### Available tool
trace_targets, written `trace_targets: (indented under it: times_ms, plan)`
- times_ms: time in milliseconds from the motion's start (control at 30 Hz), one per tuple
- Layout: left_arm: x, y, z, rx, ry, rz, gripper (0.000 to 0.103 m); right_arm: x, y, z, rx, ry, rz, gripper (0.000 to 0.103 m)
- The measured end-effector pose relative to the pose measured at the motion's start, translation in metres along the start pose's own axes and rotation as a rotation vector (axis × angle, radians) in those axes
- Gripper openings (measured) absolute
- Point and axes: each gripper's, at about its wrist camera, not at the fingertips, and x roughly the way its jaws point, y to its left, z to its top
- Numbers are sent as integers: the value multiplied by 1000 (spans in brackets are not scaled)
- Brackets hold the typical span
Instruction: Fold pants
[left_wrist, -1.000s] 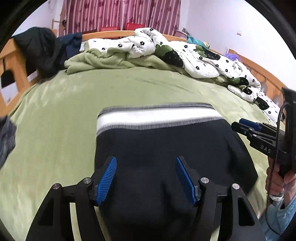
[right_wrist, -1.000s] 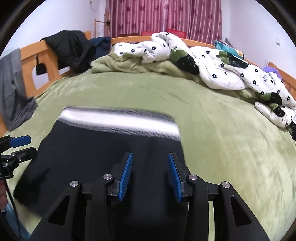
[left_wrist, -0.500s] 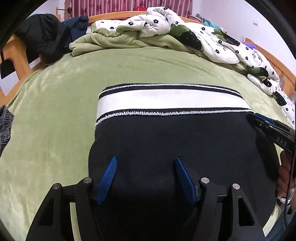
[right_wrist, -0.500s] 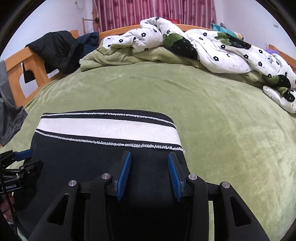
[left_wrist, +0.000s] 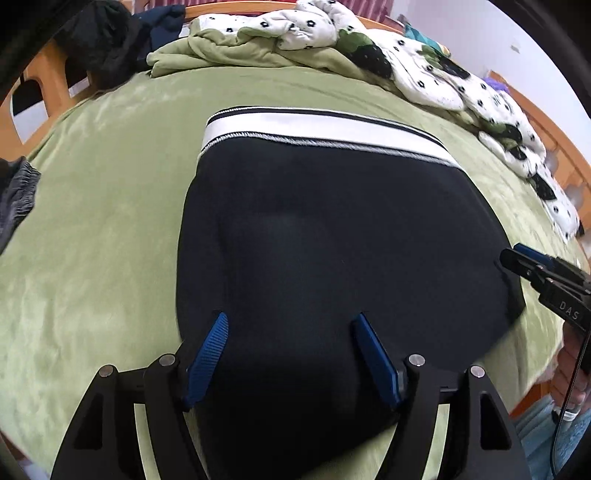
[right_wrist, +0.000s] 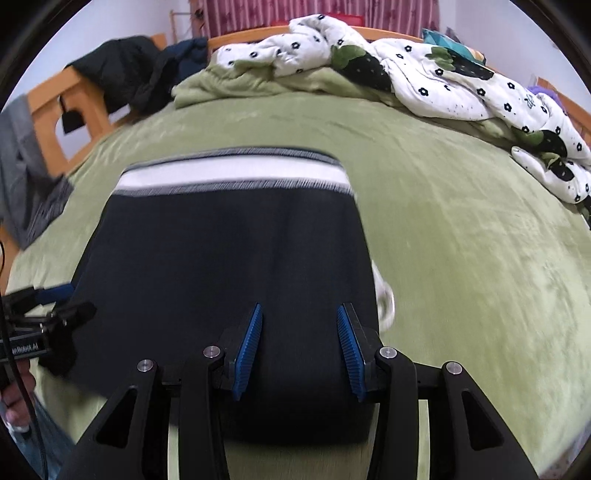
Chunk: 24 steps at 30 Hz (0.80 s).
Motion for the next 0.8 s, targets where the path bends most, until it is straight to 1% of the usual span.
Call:
trace_targets:
  times_ms: [100, 200, 233, 333, 367, 433, 467, 500, 533, 567, 600, 700, 800]
  plan:
    - [-23, -6, -16, 13, 9, 0, 69, -30, 4, -13, 14, -11, 9, 42]
    - [-45, -6, -32, -3, 14, -31, 69, -69, 3, -31, 49, -40, 16, 42]
    - [-56, -8, -41, 4, 2, -24, 69, -78, 3, -36, 59, -46, 18, 42]
    - [-81, -10, -62, 7, -39, 32, 69, -104, 2, -55, 102, -60, 24, 42]
    - [-88, -10, -67, 3, -50, 36, 70, -111, 2, -61, 112, -63, 20, 42]
    - [-105, -10, -77, -13, -72, 32, 72, -125, 5, -73, 122, -73, -13, 47]
    - [-112, -9, -80, -19, -81, 27, 75, -131, 7, -78, 116, -82, -25, 54]
    - [-120, -10, -85, -26, -98, 24, 77, -138, 10, -82, 108, -95, -25, 65]
    - [-127, -9, -89, -31, -112, 25, 79, -143, 12, -85, 106, -105, -21, 72]
    - [-131, -9, -91, -32, -123, 32, 81, -148, 14, -88, 106, -114, -15, 86]
    - [-136, -11, -94, -30, -132, 46, 82, -153, 16, -91, 106, -121, -12, 90]
    - [-145, -15, -98, -22, -143, 80, 83, -163, 23, -100, 94, -123, -34, 90]
    - [-151, -19, -103, -14, -145, 77, 83, -167, 27, -104, 76, -120, -65, 91]
